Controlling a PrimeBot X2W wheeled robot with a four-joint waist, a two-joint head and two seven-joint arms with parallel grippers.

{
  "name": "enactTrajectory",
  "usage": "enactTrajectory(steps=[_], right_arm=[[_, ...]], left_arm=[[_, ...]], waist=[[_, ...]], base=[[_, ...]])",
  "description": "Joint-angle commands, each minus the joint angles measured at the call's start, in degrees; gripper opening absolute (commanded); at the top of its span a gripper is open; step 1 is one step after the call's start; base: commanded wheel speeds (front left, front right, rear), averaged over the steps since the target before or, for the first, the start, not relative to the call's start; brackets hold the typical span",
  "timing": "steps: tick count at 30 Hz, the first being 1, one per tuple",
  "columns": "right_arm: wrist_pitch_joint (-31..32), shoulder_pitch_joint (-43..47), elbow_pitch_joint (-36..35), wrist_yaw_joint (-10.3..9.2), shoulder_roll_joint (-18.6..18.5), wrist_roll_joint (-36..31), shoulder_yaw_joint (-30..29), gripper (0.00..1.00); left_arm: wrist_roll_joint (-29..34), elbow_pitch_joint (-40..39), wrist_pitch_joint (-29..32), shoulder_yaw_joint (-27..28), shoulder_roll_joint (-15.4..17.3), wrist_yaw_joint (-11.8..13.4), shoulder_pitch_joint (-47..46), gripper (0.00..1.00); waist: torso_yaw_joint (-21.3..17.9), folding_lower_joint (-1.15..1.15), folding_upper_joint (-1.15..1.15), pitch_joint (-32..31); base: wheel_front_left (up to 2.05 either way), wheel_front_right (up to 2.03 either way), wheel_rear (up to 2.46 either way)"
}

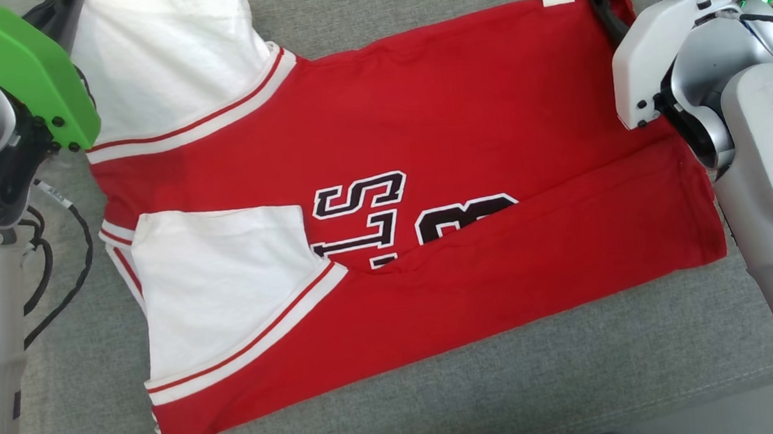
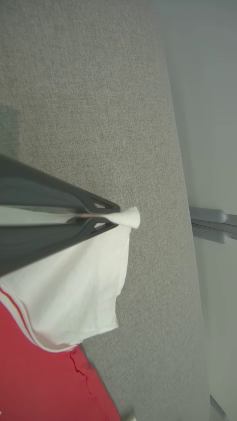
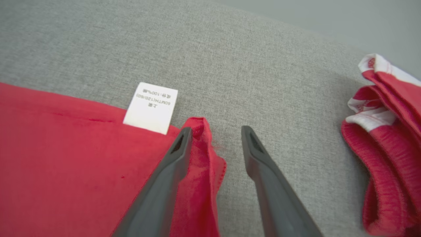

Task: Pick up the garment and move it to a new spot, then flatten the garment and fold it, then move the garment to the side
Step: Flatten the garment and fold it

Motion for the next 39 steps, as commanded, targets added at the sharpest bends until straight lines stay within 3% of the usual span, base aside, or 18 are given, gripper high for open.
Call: enactTrajectory(steps=[1,2,3,19,25,32,39], right_arm=[[0.7,-0.3,0.3,-0.09,-0.5,0.8,0.3,0.23],[1.2,-0.4,0.6,-0.09,-0.8,1.3,0.4,0.08],[1.7,-0.5,0.7,-0.09,-0.9,1.6,0.5,0.0],[1.3,-2.6,7.2,-0.1,0.0,9.0,-9.4,0.0],[-1.4,-1.6,6.1,-0.09,0.8,12.3,-10.2,0.0],[-5.3,5.4,0.4,-0.09,1.9,17.0,-8.3,0.0],[-8.8,17.0,-7.4,-0.09,3.0,21.3,-10.1,0.0]], left_arm=[[-0.4,0.2,-0.5,0.0,-0.3,-0.2,0.8,0.0],[-0.4,0.3,-0.8,-0.1,-0.3,-0.3,0.9,0.0],[-0.4,0.5,-1.0,-0.2,-0.4,-0.3,0.9,0.0],[-0.6,2.8,-6.4,1.5,0.8,-0.3,1.0,0.0],[-1.7,1.4,-9.7,2.5,0.6,-0.6,2.6,0.0],[-3.3,-7.3,-13.4,3.4,1.6,-0.9,12.8,0.0],[-5.4,-21.4,-16.5,6.4,1.6,2.0,30.7,0.0]], waist=[[0.9,0.0,0.0,-0.9],[1.0,0.0,0.0,-1.0],[1.0,0.0,0.0,-1.1],[0.6,0.0,0.0,-4.8],[0.3,0.0,0.0,-6.7],[-0.6,0.0,0.0,-9.5],[0.0,0.0,0.0,-11.4]], base=[[0.0,0.0,0.0],[0.0,0.0,0.0],[0.0,0.0,0.0],[0.0,0.0,0.0],[0.0,0.0,0.0],[0.0,0.0,0.0],[0.0,0.0,0.0]])
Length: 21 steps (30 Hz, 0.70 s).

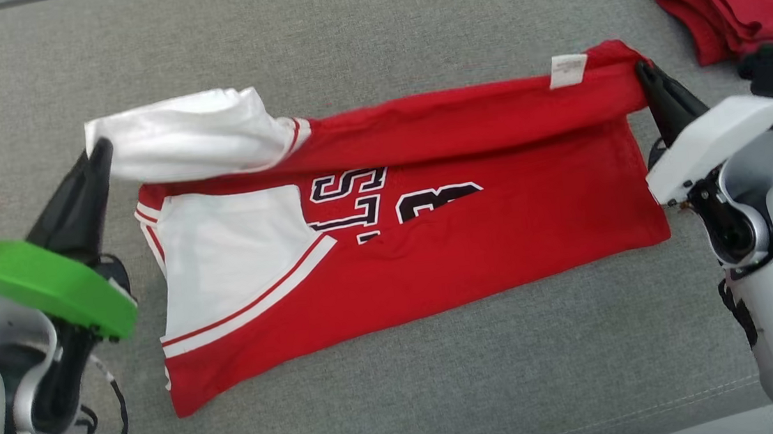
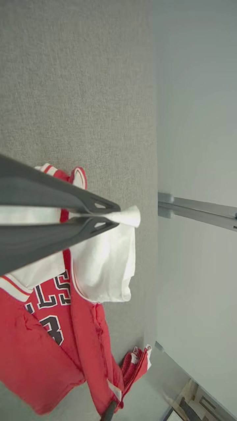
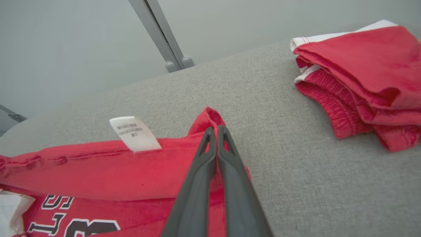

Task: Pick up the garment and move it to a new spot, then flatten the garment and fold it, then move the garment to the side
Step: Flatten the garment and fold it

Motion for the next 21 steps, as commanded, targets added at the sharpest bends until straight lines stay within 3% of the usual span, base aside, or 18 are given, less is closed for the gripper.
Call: enactTrajectory(steps=[1,10,21], right_arm=[[-1.0,2.3,-1.6,-0.09,0.3,0.6,-0.9,0.0],[-2.9,13.5,-8.6,-0.09,2.8,-0.8,-6.8,0.0],[-2.9,19.9,-8.0,-0.09,6.0,-2.5,-9.3,0.0]], left_arm=[[-0.2,-2.1,-0.9,0.6,0.0,0.8,3.5,0.0],[-1.7,-8.9,-6.0,-0.6,-5.2,3.2,19.6,0.0],[-1.8,0.6,-10.8,-3.2,-9.5,2.6,23.5,0.0]], waist=[[0.6,0.0,0.0,-0.6],[2.4,0.0,0.0,-2.5],[2.8,0.0,0.0,-4.1]], base=[[0.0,0.0,0.0],[0.0,0.0,0.0],[0.0,0.0,0.0]])
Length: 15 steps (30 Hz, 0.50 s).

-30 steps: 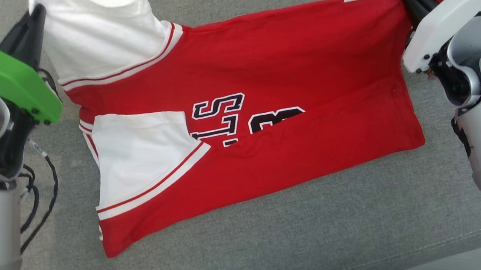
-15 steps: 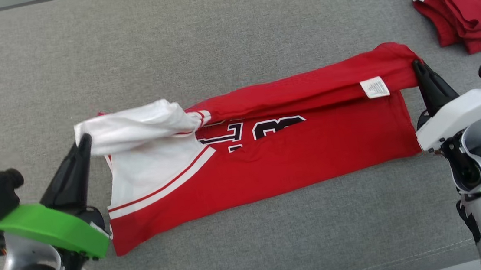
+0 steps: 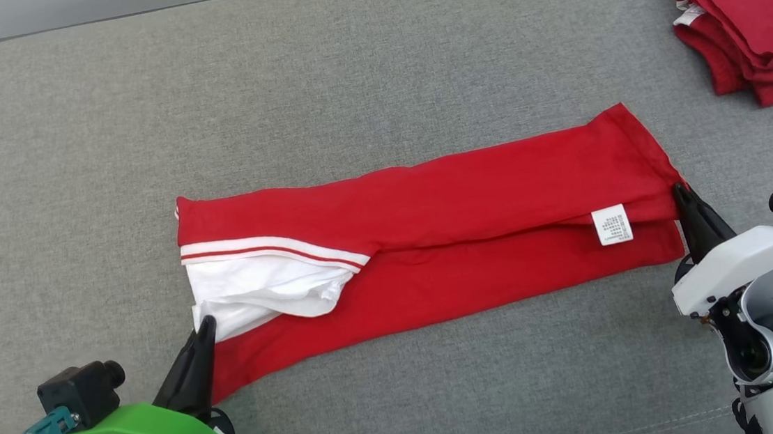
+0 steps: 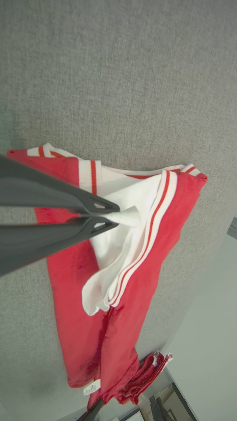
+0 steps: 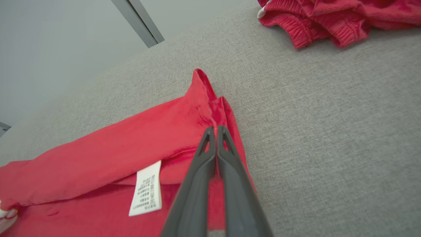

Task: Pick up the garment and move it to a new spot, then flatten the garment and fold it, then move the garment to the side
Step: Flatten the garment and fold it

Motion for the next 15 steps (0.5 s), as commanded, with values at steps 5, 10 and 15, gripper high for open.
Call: enactTrajectory(steps=[5,10,15], right_arm=[[-0.9,0.9,1.8,-0.09,0.6,-0.6,0.2,0.0],[-2.8,1.3,3.6,-0.09,0.7,-1.3,-0.2,1.0],[-5.0,3.0,3.9,-0.09,1.0,-0.8,-1.6,1.0]], left_arm=[[-0.3,4.2,-1.9,0.0,-0.7,-0.8,-0.1,0.0],[0.5,5.3,-3.1,-0.3,-0.9,-0.7,1.0,0.4],[1.1,1.5,-6.0,0.5,-1.4,0.3,3.1,1.0]], waist=[[-0.5,0.0,0.0,-0.7],[-0.5,0.0,0.0,-1.2],[0.2,0.0,0.0,-2.1]], base=[[0.0,0.0,0.0],[0.0,0.0,0.0],[0.0,0.0,0.0]])
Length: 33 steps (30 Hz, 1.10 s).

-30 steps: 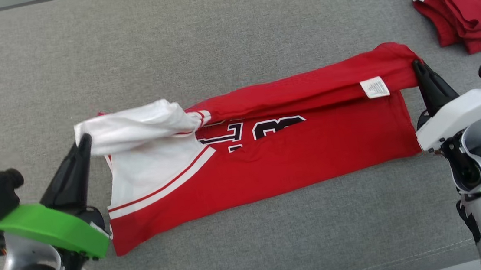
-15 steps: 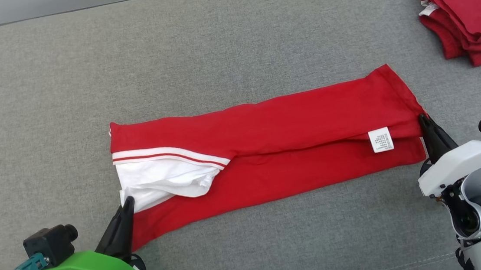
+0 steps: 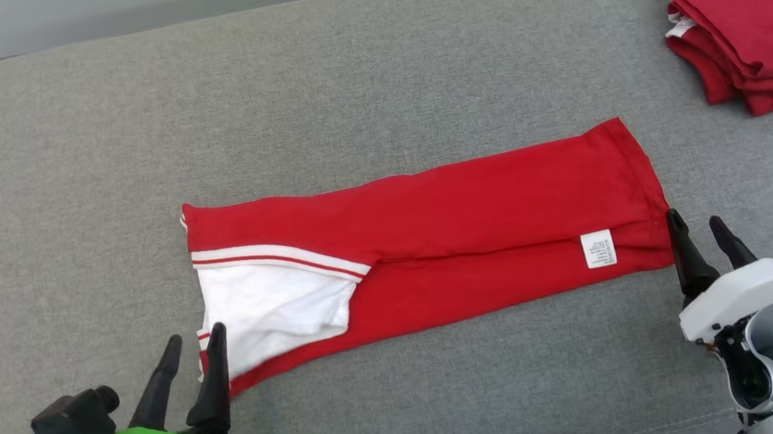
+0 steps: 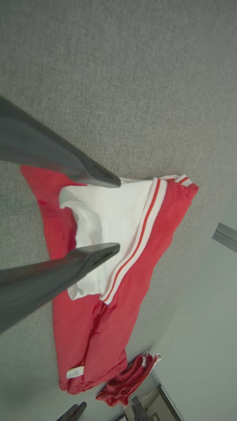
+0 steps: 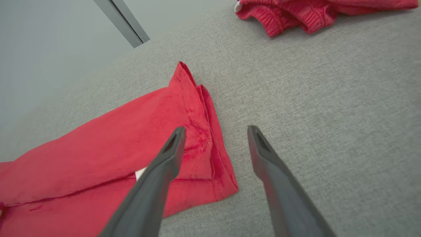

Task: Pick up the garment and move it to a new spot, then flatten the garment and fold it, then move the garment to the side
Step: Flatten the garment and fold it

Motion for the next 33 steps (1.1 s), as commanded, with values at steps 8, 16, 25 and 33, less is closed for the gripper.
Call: enactTrajectory(steps=[8,16,25,33], right_arm=[[-2.8,2.9,-1.4,-0.09,0.6,-0.8,-3.6,1.0],[-2.2,-1.3,-0.1,-0.09,0.6,-4.3,-1.2,1.0],[5.0,-7.5,8.4,-0.09,-2.4,-11.2,1.2,1.0],[9.5,-10.6,17.4,-0.09,-4.0,-11.2,2.1,1.0]], left_arm=[[3.6,-4.5,-5.4,1.1,-1.0,2.4,-0.2,1.0],[9.3,1.0,-11.8,-0.6,-2.2,3.6,-3.4,1.0],[10.7,5.7,-13.9,-2.8,-4.2,3.3,-6.8,1.0],[10.1,7.6,-14.4,-2.8,-4.4,3.5,-7.5,1.0]], waist=[[1.1,0.0,0.0,-1.6],[1.4,0.0,0.0,-2.5],[2.8,0.0,0.0,-2.7],[4.5,0.0,0.0,-2.7]], base=[[0.0,0.0,0.0],[0.0,0.0,0.0],[0.0,0.0,0.0],[0.0,0.0,0.0]])
